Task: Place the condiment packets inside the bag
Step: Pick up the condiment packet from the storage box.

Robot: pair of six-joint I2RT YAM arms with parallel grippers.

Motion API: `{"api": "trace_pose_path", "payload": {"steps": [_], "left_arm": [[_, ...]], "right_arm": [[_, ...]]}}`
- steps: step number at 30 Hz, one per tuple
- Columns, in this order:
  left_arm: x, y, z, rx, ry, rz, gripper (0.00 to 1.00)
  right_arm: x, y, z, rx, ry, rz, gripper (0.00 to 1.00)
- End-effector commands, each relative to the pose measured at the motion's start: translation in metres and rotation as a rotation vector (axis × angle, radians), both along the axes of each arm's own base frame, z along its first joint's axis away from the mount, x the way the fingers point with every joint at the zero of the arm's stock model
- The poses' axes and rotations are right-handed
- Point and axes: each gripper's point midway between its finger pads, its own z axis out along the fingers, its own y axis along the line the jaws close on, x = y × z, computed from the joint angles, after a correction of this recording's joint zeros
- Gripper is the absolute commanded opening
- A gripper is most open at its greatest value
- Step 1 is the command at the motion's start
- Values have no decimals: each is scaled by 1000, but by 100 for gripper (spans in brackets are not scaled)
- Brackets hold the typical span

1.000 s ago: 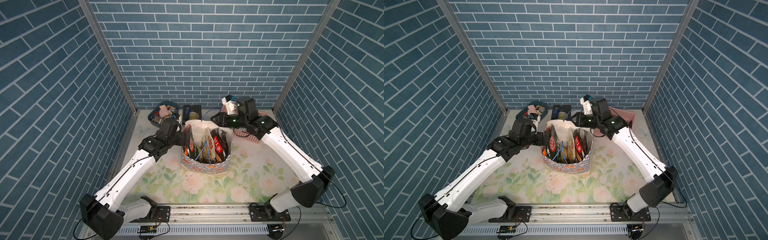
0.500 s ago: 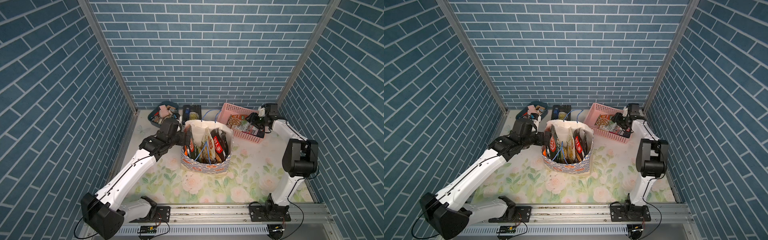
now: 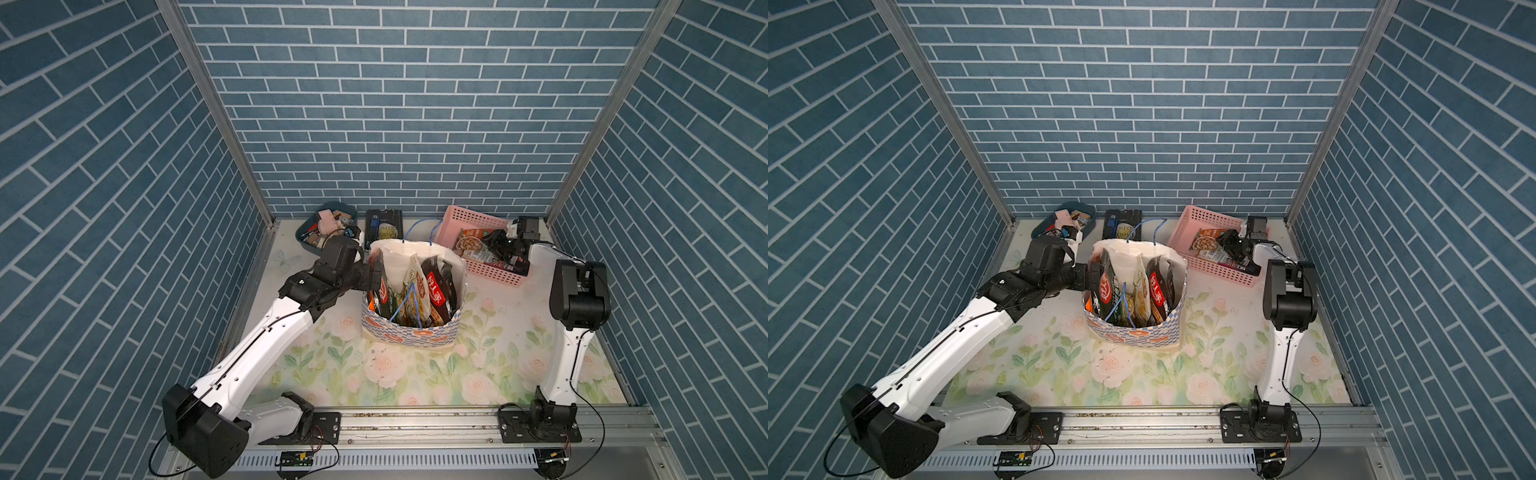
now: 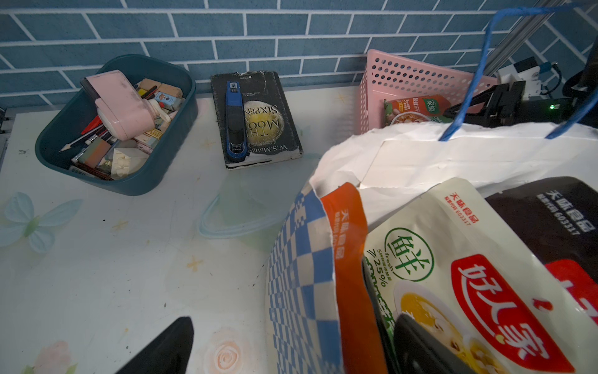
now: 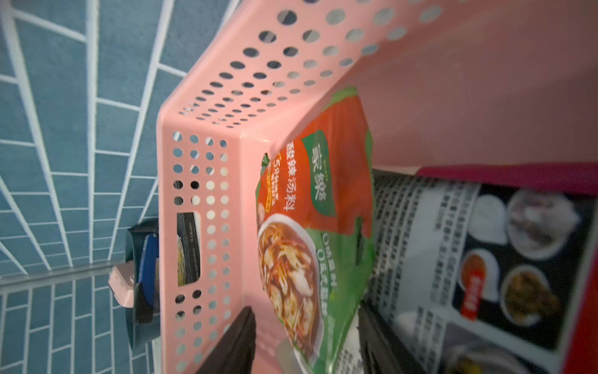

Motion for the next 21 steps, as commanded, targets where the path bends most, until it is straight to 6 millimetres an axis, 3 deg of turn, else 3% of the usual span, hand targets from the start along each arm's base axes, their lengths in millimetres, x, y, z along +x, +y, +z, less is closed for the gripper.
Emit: {"api": "trace_pose_path", "payload": {"steps": [1,5,9,11,13,16,21], "left_arm": [[3,5,-5,27,18,15,100],[3,6,-6,34,22,20,100],[3,8,-5,44,24,26,100],[3,9,-5,46,22,30,100],[3,11,-3,47,16,35,100],[3,12,-1,43,4,41,100],[4,12,-2,39,0,42,100]], "right_arm": [[17,8,-14,111,10,-50,48],[29,5,-26,146,1,-114,38],[39,5,-32,170,-35,-134,2],[42,5,-22,156,-80,-123,0],[43,4,-1,120,-146,-99,0],[39,5,45,63,-265,-47,0],[12,5,140,-33,-421,14,0]]}}
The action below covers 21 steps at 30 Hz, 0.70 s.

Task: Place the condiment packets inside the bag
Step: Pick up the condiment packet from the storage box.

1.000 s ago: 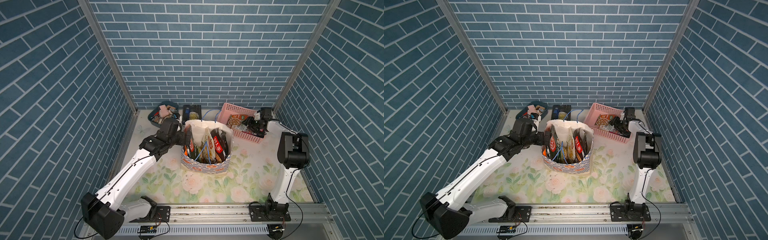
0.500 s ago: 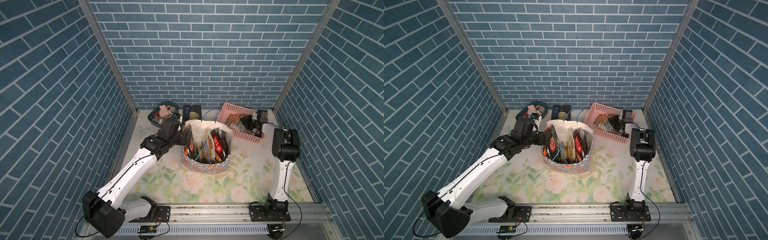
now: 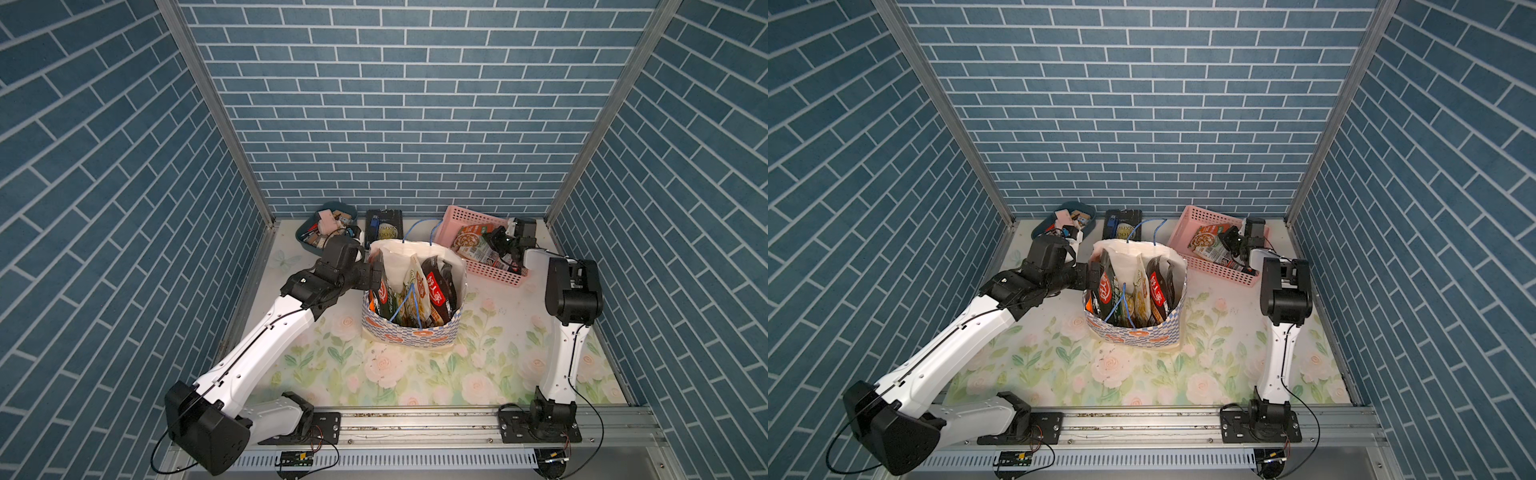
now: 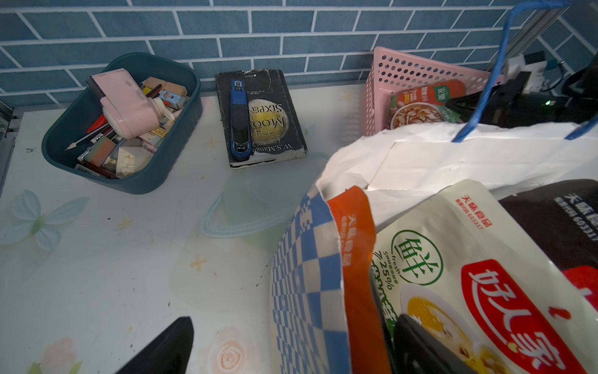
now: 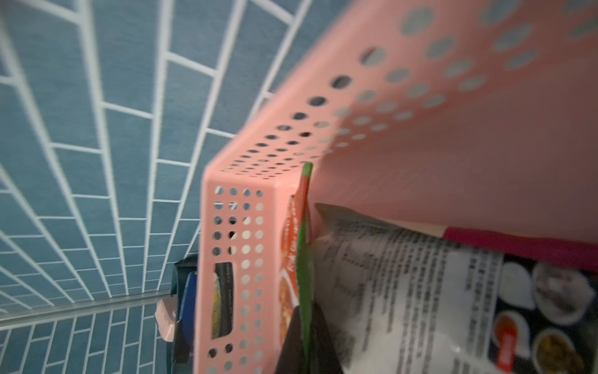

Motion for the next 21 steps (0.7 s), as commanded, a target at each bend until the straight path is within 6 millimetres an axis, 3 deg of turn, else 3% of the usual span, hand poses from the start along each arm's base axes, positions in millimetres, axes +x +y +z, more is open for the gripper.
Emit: {"api": "trace_pose_path", "payload": {"steps": [1,6,13,17,21], "left_arm": [[1,10,0,23,-4,26,100],[2,8,-3,9,-4,21,100],[4,4,-1,-18,-19,14,100],[5,1,-3,-33,-15,4,100],[5,1,1,-49,-26,8,100]], "right_arm": [[-18,2,112,-127,-250,52,0],[-76,26,197,-232,-361,133,0],[-194,102,301,-280,-583,379,0],[-256,143,331,-209,-676,549,0],[-305,180,343,-132,-724,698,0]]}}
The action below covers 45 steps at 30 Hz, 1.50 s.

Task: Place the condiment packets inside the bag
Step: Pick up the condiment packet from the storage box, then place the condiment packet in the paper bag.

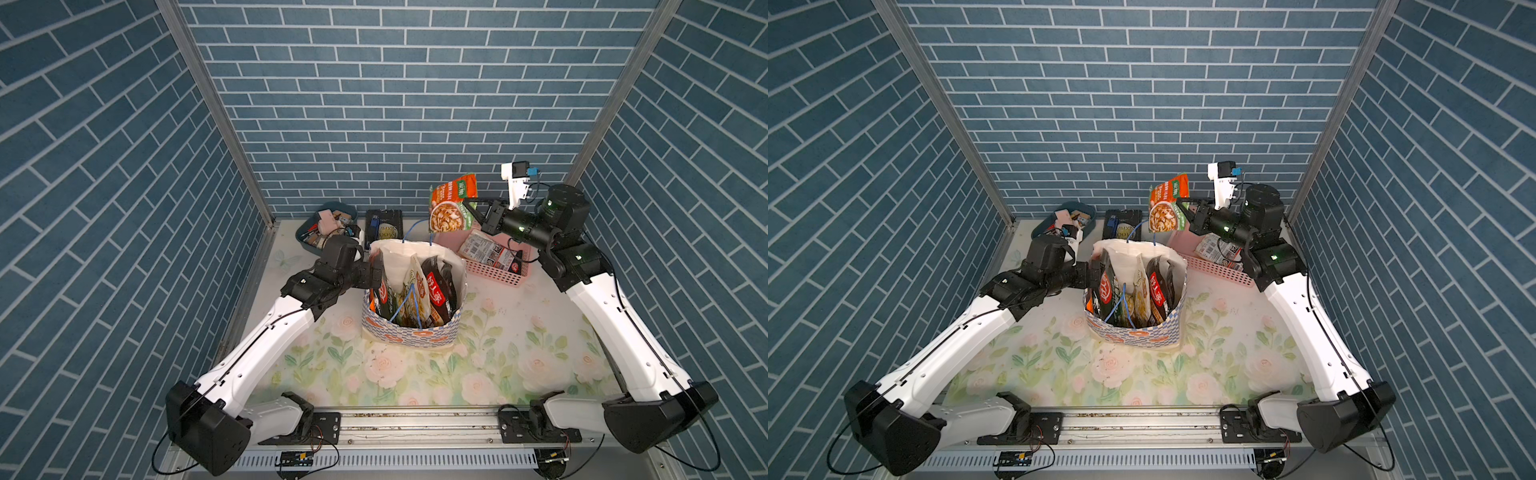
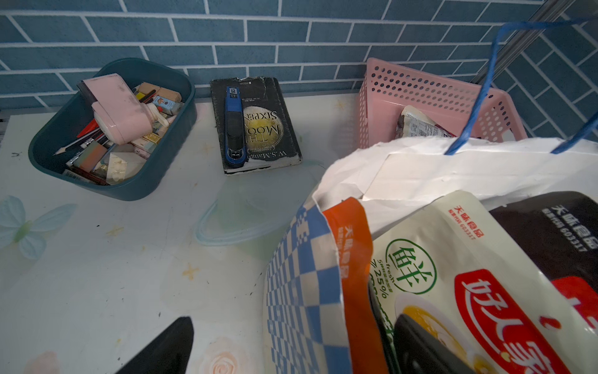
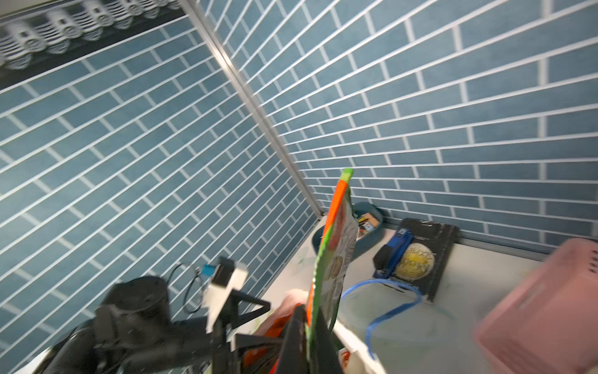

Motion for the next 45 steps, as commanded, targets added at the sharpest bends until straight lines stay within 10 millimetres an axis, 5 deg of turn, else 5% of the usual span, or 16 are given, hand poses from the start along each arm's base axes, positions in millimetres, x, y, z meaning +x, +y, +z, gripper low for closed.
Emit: {"api": "trace_pose_path", "payload": {"steps": [1,11,26,31,35,39,42,45], "left_arm": [[-1,5,1,-13,-8,19,100],[-6,10,-1,-26,-7,31,100],[-7,11,-2,-18,-7,32,100],[-7,12,-2,-9,-8,34,100],[-6,12,-2,-11,-9,33,100],[-6,11,2,-16,-14,30,100],[-6,10,6,-21,-19,26,100],[-6,8,11,-29,-30,16,100]], "right_arm": [[-36,25,1,-8,-14,148,0],[-90,79,-19,-6,31,409,0],[-76,101,-114,-128,286,403,0],[-65,104,-126,-181,326,363,29],[-51,91,-118,-241,296,255,47],[-29,62,-102,-275,272,121,53],[2,14,-104,-260,320,-36,56],[43,-54,-134,-303,393,-245,63]]}}
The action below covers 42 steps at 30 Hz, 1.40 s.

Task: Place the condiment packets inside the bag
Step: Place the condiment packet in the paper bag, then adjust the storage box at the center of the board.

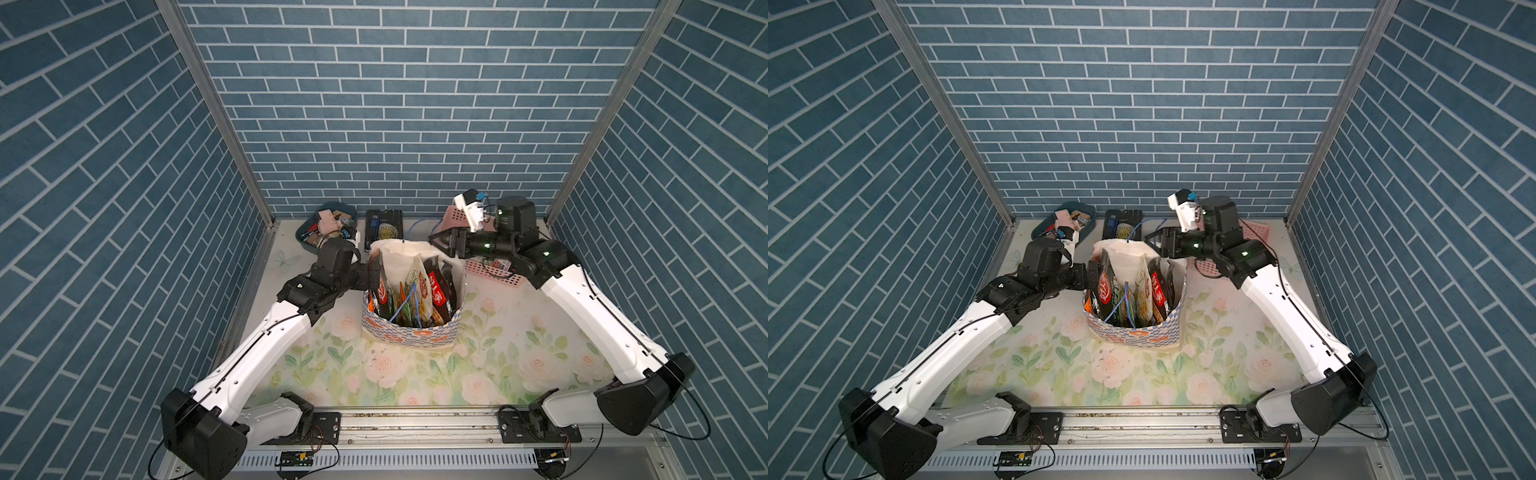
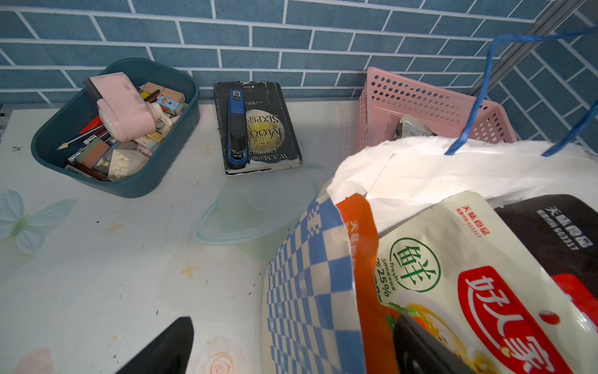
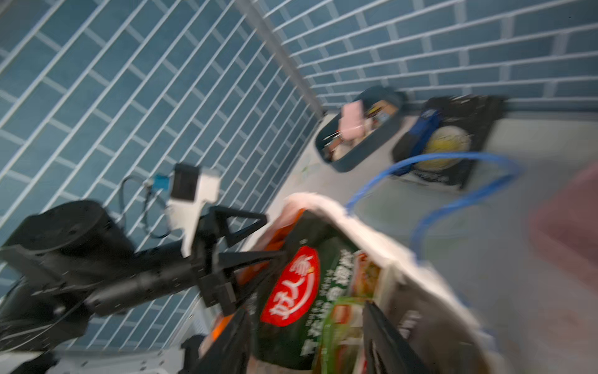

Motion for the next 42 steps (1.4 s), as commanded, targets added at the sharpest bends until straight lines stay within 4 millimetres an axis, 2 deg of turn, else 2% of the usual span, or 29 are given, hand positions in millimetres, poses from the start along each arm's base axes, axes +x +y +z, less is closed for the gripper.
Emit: {"api": "trace_pose_path", "payload": {"steps": [1,5,9,13,14,15,17,21,25,28,32,37,42], "left_arm": [[-1,2,12,-6,-22,-5,100],[-3,0,14,-12,-32,-27,100],[-4,-3,10,-9,-27,-45,100],[-6,-7,11,-14,-30,-75,100],[-6,-8,12,-14,-32,-79,100],[-6,-7,13,-13,-34,-81,100],[-7,-7,17,-13,-46,-84,100],[-8,-7,20,-17,-57,-91,100],[-10,-7,22,-16,-60,-98,100],[-11,-4,22,-6,-60,-88,100],[-11,-3,19,-1,-58,-83,100],[-9,-5,18,-8,-55,-85,100],[-11,-2,20,-8,-67,-76,100]], "right_arm": [[35,-75,-47,-147,90,-229,66],[93,-152,-101,-286,154,-402,79],[153,-200,-160,-395,236,-453,91],[201,-222,-218,-508,324,-417,98],[211,-223,-226,-528,329,-397,99],[220,-222,-242,-544,349,-363,100],[237,-218,-259,-559,350,-307,100],[255,-221,-290,-574,358,-269,100],[255,-232,-312,-569,399,-280,100],[237,-232,-327,-570,468,-249,100],[201,-232,-344,-581,557,-199,100],[166,-228,-341,-566,629,-172,97],[138,-221,-328,-520,623,-181,90]]}}
